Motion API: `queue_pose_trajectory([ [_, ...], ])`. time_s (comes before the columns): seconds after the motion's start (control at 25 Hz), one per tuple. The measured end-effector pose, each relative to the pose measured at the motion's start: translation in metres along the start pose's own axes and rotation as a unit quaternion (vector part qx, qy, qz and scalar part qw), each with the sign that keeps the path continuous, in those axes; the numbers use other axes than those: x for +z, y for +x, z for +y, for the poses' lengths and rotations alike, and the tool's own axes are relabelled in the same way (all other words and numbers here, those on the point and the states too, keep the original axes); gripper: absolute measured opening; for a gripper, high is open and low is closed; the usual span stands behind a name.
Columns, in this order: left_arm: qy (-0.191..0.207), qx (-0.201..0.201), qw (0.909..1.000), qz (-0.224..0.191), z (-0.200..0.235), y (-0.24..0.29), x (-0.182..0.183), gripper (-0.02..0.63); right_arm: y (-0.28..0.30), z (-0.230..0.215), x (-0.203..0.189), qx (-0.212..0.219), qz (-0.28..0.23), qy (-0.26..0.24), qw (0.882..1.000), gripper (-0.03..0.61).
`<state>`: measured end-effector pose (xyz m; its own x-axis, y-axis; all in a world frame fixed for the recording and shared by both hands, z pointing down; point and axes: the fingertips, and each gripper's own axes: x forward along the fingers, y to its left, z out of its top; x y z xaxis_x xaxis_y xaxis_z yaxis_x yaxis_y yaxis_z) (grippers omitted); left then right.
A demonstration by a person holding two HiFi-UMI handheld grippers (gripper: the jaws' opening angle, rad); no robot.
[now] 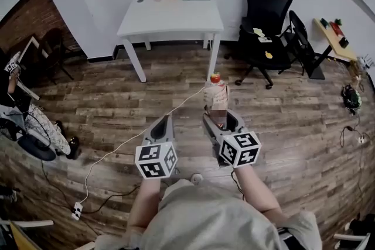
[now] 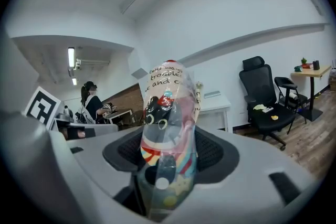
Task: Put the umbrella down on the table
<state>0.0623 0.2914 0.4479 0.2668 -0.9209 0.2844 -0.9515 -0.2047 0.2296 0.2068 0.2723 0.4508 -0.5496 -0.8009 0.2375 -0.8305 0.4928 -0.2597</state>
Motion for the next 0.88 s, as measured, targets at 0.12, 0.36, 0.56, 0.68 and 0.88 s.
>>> queue_pose_trajectory([
  [0.12,0.003,0.006,1.0000,-0.005,-0.006,-0.013,0.000,0.008,-0.014,0.001,0.000,0.001,-0.006,0.003,1.000,0.268],
  [0.36,0.002,0.017,0.9998,-0.008,-0.014,-0.032,-0.001,0.008,-0.030,0.005,-0.003,0.003,-0.004,0.011,1.000,0.268],
  [0.56,0.005,0.021,0.9996,-0.017,-0.016,-0.041,0.003,0.008,-0.034,0.007,-0.002,0.015,-0.005,0.024,1.000,0.268],
  [0.68,0.005,0.023,0.9995,-0.021,-0.014,-0.038,0.006,0.009,-0.030,0.006,0.003,0.015,-0.008,0.018,1.000,0.268],
  [0.88,0.001,0.027,0.9993,-0.026,-0.013,-0.031,0.007,0.008,-0.024,0.004,0.006,0.022,-0.010,0.018,1.000,0.269],
])
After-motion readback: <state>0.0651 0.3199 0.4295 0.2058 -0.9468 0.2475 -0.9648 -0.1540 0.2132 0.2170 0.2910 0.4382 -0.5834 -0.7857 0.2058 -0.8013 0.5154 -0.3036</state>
